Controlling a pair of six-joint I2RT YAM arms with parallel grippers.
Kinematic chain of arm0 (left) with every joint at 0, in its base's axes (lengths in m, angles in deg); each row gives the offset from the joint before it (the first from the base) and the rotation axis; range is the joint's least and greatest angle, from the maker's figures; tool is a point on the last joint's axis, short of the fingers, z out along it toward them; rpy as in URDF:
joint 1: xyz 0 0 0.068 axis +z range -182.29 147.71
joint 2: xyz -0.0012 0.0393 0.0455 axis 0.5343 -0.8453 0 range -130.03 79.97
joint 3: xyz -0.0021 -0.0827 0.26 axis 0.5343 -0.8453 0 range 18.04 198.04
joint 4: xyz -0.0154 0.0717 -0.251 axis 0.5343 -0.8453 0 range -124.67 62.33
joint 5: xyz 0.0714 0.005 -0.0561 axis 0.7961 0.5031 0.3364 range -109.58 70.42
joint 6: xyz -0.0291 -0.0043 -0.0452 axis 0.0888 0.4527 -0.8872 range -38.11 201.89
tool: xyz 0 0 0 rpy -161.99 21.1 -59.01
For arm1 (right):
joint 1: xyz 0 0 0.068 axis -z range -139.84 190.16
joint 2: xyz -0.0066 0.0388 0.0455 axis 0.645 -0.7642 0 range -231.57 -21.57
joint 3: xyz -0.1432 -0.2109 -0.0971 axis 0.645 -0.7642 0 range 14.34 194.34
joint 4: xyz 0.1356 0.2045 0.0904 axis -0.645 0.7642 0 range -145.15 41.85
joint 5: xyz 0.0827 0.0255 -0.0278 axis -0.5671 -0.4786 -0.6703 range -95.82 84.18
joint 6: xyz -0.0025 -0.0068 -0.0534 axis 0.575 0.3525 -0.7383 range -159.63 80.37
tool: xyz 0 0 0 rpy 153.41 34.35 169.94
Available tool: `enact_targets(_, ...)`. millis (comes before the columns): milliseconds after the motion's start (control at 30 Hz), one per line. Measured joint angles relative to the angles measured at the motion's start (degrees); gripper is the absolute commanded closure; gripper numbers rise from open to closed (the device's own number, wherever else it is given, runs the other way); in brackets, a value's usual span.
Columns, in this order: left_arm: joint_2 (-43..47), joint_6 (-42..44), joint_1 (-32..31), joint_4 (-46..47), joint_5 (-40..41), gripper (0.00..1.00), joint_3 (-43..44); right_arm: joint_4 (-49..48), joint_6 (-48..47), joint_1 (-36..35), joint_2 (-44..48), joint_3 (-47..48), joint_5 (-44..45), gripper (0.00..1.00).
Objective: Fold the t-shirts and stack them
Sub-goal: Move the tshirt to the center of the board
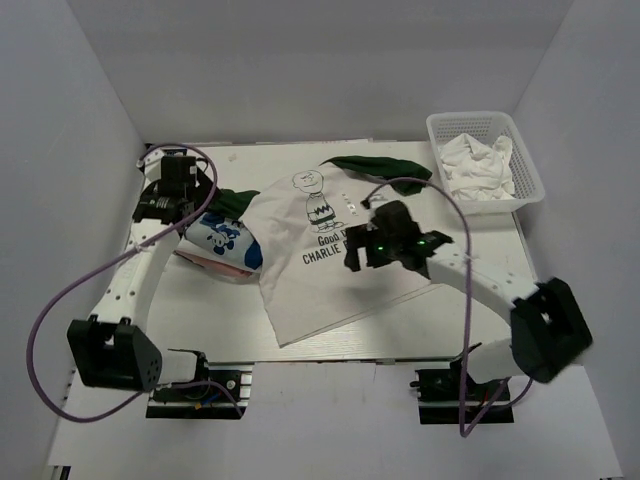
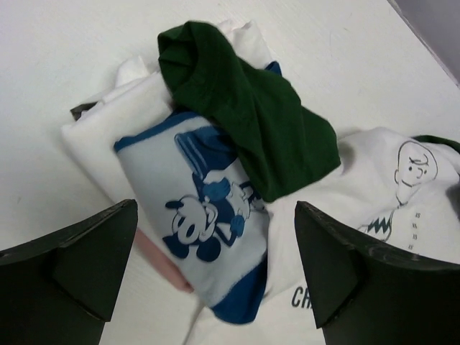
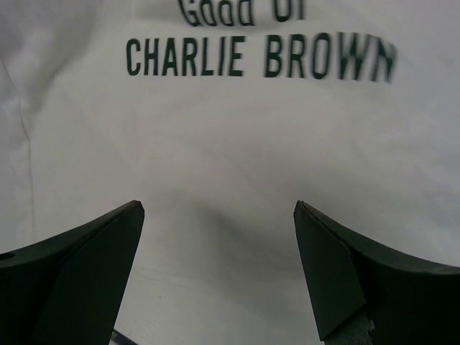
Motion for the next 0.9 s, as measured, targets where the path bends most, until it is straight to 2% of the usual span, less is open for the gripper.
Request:
enact_targets(167, 9.94, 0.24, 0.09, 0.7, -1.27, 0.0, -6.67, 3.58, -3.56, -10.25, -19.23, 14.21, 5.46, 0.1)
enact_targets(267, 15.3, 0.2, 0.09, 1.2, -2.64, 0.0, -10.67, 4.7, -5.92, -12.63, -29.62, 24.04, 9.03, 0.1)
enact_targets(367, 16.96, 0.2, 0.09, 1.44, -3.69, 0.0, -12.04, 5.4, -7.89, -12.9, -38.75, 32.76, 14.23, 0.1)
enact_targets(500, 16.04, 0.2, 0.09, 1.9, -4.5, 0.0, -12.04, 5.18, -11.52, -12.13, -46.45, 38.36, 19.06, 0.1)
enact_targets(600, 15.04, 0.2, 0.09, 2.03, -5.03, 0.0, -12.04, 4.44, -14.67, -11.78, -47.36, 39.69, 20.55, 0.1)
enact_targets(667, 14.47, 0.2, 0.09, 2.03, -5.31, 0.0, -12.07, 4.22, -15.23, -11.58, -47.41, 39.6, 20.5, 0.25)
enact_targets(733, 14.08, 0.2, 0.09, 2.03, -5.33, 0.0, -12.07, 3.63, -15.3, -11.32, -47.36, 39.06, 20.09, 0.54)
enact_targets(833, 13.94, 0.2, 0.09, 2.03, -5.33, 0.0, -12.07, 0.96, -13.7, -11.37, -45.72, 35.3, 20.04, 0.6)
enact_targets(867, 13.94, 0.2, 0.09, 2.08, -5.33, 0.0, -12.07, -0.22, -12.9, -11.3, -44.22, 32.61, 20.48, 0.96)
enact_targets(900, 13.94, 0.2, 0.09, 2.23, -5.33, 0.0, -12.11, -1.22, -12.41, -11.23, -42.49, 29.81, 20.98, 1.0)
